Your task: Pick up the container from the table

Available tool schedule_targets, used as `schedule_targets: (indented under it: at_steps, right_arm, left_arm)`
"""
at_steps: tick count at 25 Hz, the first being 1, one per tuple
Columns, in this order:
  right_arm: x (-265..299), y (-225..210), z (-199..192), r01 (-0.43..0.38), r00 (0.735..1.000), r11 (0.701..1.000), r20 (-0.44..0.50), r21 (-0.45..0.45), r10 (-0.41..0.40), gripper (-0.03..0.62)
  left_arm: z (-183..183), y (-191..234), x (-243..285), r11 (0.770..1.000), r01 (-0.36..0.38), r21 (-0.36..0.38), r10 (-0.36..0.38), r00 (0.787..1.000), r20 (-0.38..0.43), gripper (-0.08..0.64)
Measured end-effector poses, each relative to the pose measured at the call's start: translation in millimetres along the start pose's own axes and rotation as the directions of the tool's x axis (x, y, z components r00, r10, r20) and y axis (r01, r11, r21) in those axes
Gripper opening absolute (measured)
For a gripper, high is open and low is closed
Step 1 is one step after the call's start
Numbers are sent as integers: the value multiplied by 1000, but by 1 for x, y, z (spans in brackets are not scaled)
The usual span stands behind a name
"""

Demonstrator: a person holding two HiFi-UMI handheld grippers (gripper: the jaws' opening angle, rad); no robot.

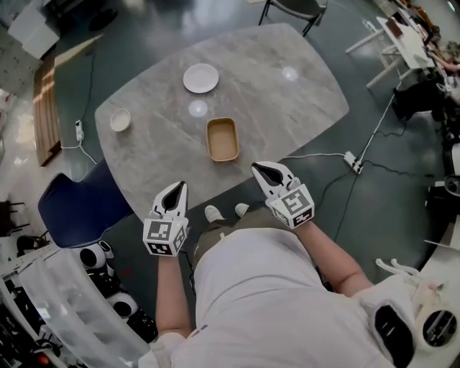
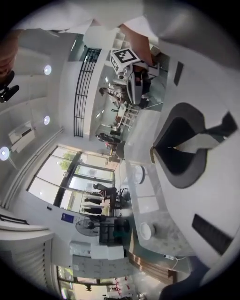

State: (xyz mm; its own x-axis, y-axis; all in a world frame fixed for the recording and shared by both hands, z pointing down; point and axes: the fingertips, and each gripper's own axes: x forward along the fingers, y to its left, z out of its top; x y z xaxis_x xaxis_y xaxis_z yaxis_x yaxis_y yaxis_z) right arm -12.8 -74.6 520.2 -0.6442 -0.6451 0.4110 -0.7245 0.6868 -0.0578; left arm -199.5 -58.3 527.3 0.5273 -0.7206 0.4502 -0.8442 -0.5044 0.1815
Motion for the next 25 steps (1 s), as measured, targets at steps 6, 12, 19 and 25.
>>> schedule_targets:
  at_steps: [6, 12, 19, 25]
  right_arm:
    - [-23, -18, -17, 140, 990, 987, -16, 77, -139, 11]
    - [-59, -22, -41, 242, 970, 957, -45, 161, -238, 11]
    - [-80, -31, -76, 273, 958, 942, -139, 193, -249, 11]
    - [-100, -36, -99, 305, 943, 923, -210, 233, -259, 11]
  left_arm:
    - [-5, -11, 43, 985, 146, 95, -137, 986, -95, 2]
    - [-30, -37, 79, 944, 286, 162, -245, 941, -234, 17]
    - [-52, -53, 126, 907, 355, 227, -259, 895, -363, 80]
    - [-78, -63, 165, 848, 418, 326, -228, 843, -488, 126]
